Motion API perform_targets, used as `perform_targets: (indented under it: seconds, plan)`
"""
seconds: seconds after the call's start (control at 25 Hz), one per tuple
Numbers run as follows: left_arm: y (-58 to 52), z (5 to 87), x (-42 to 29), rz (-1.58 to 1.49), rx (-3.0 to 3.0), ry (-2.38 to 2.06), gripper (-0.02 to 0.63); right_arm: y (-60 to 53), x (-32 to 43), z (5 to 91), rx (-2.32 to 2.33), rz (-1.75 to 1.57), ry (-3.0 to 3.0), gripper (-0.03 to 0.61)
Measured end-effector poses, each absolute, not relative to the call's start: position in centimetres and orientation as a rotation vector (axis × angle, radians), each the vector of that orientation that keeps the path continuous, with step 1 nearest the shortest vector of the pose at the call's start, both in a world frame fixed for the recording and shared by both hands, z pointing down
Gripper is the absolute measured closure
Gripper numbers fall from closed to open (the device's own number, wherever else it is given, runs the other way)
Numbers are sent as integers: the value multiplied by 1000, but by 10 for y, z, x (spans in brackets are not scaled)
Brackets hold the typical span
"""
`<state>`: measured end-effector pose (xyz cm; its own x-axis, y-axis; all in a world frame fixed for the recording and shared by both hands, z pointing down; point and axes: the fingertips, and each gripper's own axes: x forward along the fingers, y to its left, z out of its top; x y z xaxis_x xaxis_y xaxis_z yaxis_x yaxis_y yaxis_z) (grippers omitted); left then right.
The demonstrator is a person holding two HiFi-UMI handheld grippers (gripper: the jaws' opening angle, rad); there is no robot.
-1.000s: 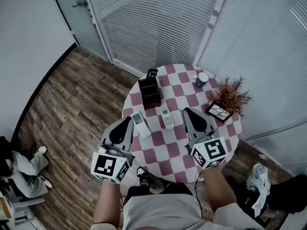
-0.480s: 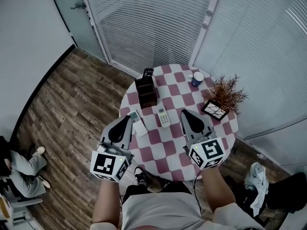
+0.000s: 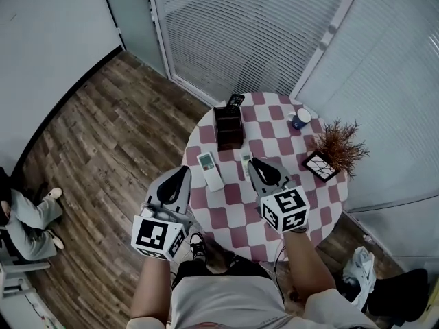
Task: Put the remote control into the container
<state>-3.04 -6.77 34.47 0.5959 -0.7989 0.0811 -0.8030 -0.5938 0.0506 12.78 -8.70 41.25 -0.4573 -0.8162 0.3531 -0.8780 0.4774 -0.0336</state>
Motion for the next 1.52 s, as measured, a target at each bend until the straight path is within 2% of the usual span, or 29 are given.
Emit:
perform_targets:
  seconds: [0.2,0.44,1.04,1.52]
  plan:
    - [-71,357,-66,87,2671,-1436,604,-111,76,452,1274,361,-2382,433]
    - [-74,377,-94,133,2629,-1483,604,-139,44,508,1209,468,-2238,365]
    - [-96,436,-129,201,2517,-1455,604,-184,19,658,1132,734,-1884,316]
    - [-108,457,-138,167,2486,-1428,604,-191,16,689,1114,771,-1802,311]
